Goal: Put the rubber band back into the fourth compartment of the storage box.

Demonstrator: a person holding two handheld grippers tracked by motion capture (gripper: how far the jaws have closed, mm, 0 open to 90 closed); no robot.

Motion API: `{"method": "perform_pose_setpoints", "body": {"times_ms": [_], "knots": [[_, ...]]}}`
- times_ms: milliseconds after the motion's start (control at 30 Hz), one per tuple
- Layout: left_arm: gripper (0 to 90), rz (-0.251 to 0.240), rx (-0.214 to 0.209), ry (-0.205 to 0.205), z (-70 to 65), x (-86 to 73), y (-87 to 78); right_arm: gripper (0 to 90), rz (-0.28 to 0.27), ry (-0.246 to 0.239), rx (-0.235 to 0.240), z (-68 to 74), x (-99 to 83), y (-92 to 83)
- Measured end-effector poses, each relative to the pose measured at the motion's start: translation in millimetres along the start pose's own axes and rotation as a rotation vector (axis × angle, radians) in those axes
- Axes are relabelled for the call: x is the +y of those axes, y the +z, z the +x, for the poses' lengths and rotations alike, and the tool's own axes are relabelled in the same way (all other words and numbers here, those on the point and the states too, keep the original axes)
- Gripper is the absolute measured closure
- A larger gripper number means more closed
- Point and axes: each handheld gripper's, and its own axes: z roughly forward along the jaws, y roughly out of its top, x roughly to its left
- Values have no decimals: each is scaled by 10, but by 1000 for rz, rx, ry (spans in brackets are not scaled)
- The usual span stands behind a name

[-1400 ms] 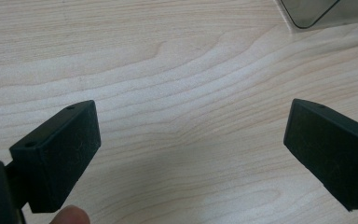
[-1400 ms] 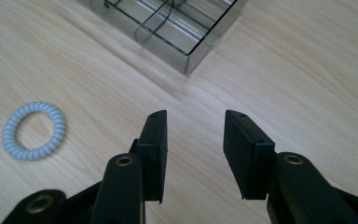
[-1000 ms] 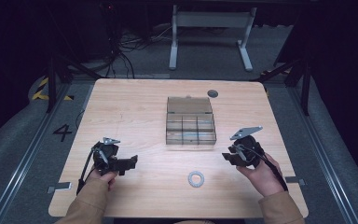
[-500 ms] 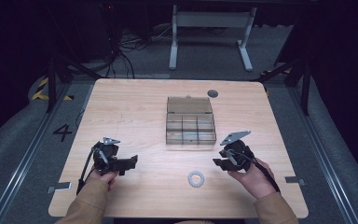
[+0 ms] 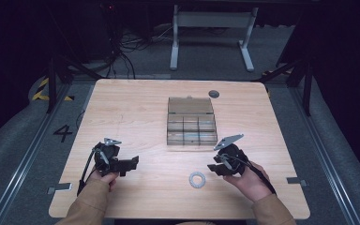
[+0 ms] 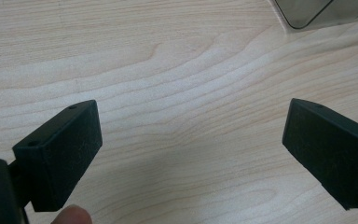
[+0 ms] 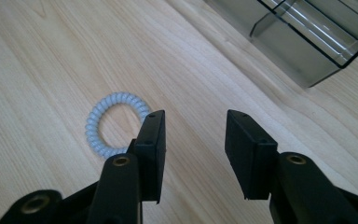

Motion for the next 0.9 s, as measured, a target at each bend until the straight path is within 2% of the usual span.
{"method": "perform_pose_setpoints", "body": {"times_ms": [167, 233, 600, 900], "knots": [[54, -5, 0, 8, -17, -1, 0, 587, 6, 2, 20, 35, 8, 32], [54, -2, -2, 12, -16, -1, 4, 587, 6, -6, 45, 57, 13, 65], [54, 0, -3, 12, -16, -2, 10, 626, 38, -18, 76, 150, 22, 244], [55, 4, -3, 11, -14, -3, 10, 674, 68, -48, 68, 222, 20, 395]]}}
